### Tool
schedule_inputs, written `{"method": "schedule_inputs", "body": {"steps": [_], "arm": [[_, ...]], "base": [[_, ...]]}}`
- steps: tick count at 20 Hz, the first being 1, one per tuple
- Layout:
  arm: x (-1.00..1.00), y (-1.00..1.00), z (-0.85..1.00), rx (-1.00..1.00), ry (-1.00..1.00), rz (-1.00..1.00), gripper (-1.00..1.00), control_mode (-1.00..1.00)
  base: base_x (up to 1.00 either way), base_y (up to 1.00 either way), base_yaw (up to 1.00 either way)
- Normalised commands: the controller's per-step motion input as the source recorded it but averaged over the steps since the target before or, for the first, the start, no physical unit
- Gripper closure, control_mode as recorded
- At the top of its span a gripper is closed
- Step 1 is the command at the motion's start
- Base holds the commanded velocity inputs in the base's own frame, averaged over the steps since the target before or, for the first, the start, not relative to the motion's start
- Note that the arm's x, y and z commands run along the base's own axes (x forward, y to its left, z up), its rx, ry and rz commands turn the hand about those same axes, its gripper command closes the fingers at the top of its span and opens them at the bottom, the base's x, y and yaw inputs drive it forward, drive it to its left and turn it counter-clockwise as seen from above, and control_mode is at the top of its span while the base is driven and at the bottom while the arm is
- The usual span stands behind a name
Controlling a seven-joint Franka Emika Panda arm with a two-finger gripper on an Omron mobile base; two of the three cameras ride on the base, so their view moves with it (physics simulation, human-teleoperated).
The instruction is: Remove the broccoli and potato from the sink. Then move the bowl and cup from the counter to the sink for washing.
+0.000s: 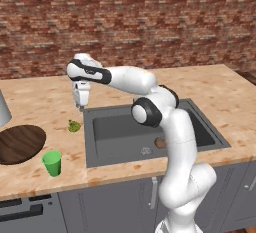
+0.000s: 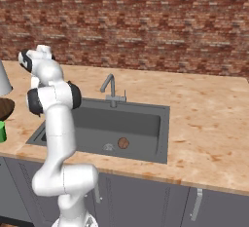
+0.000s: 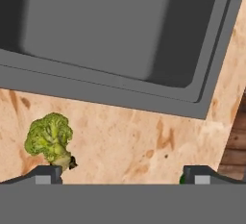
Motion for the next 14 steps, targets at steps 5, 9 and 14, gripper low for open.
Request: {"method": "schedule_inputs", "body": {"steps": [5, 9, 14], "arm": [[-0.22, -0.25, 0.13, 0.00, 0.00, 0.00, -1.00, -1.00], [-0.24, -0.23, 0.09, 0.00, 0.00, 0.06, -1.00, -1.00], [-0.27, -0.22, 0.10, 0.00, -0.05, 0.15, -1.00, -1.00]], "base": [[0.00, 0.00, 0.00], [0.00, 0.00, 0.00], [0.00, 0.00, 0.00]]}}
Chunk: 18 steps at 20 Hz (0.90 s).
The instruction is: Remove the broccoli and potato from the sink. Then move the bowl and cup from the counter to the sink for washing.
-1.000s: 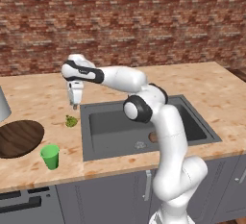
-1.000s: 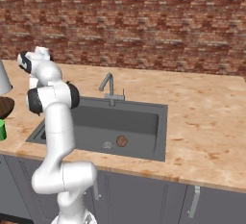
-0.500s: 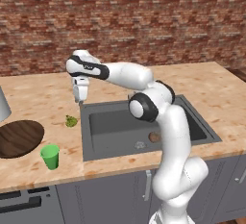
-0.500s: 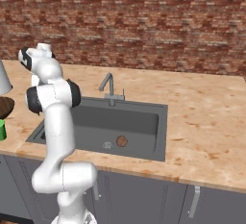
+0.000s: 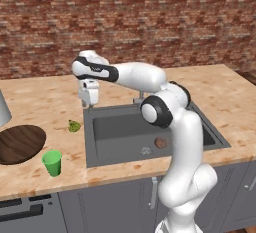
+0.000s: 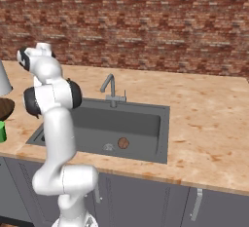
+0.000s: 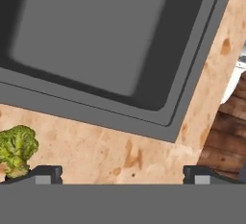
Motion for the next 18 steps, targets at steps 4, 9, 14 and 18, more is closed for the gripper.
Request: {"method": "schedule_inputs", "body": {"steps": [4, 9, 14, 18], "arm": [[-0.27, -0.26, 0.08, 0.00, -0.06, 0.23, -1.00, -1.00], [-0.28, -0.29, 0.09, 0.00, -0.10, 0.32, -1.00, -1.00], [-0.26, -0.32, 0.06, 0.00, -0.08, 0.40, -1.00, -1.00], [-0.23, -0.31, 0.06, 0.04, -0.01, 0.45, -1.00, -1.00]], "base": [[0.00, 0.00, 0.00], [0.00, 0.00, 0.00], [0.00, 0.00, 0.00], [0.00, 0.00, 0.00]]}}
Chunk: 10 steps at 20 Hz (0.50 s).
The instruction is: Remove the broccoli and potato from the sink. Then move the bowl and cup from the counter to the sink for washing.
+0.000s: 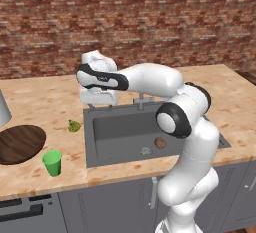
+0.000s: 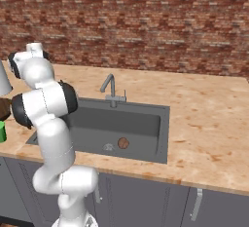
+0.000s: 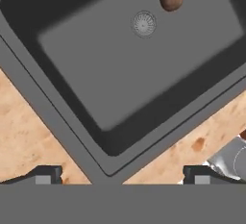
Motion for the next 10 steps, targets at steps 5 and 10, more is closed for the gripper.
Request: {"method": "schedule_inputs", "body": {"steps": [5, 10], "arm": [[-0.26, -0.33, 0.06, 0.08, 0.00, 0.45, -1.00, -1.00], [-0.26, -0.36, 0.06, 0.10, 0.00, 0.41, -1.00, -1.00]], "base": [[0.00, 0.00, 0.00], [0.00, 0.00, 0.00]]}}
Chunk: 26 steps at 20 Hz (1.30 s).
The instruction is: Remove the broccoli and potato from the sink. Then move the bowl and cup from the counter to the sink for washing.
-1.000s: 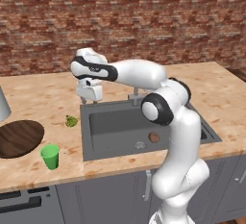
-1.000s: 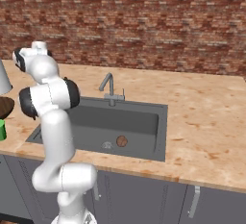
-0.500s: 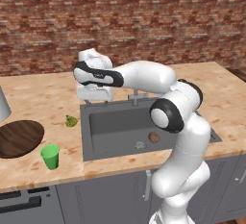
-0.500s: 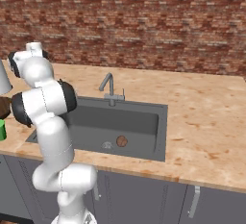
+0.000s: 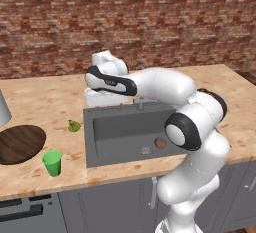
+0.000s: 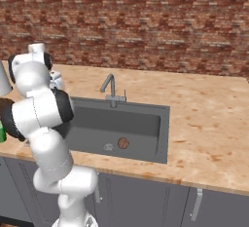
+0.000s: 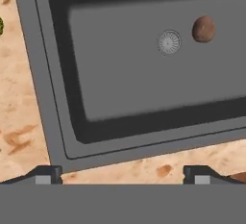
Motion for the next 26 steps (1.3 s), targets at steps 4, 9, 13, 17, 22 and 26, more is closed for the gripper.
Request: {"method": "schedule_inputs", "body": {"steps": [4, 9, 13, 17, 22, 26], "arm": [[-0.29, -0.36, 0.01, 0.13, -0.01, 0.38, -1.00, -1.00], [-0.29, -0.39, 0.00, 0.15, -0.03, 0.36, -1.00, -1.00], [-0.20, -0.41, 0.00, 0.14, 0.00, 0.29, -1.00, -1.00], [-0.09, -0.42, -0.07, 0.06, 0.00, 0.24, -1.00, -1.00], [-0.03, -0.38, -0.10, 0.01, 0.00, 0.21, -1.00, -1.00], [-0.03, -0.37, -0.07, 0.00, 0.00, 0.19, -1.00, -1.00]], "base": [[0.00, 0.00, 0.00], [0.00, 0.00, 0.00], [0.00, 0.00, 0.00], [0.00, 0.00, 0.00], [0.00, 0.00, 0.00], [0.00, 0.00, 0.00]]}}
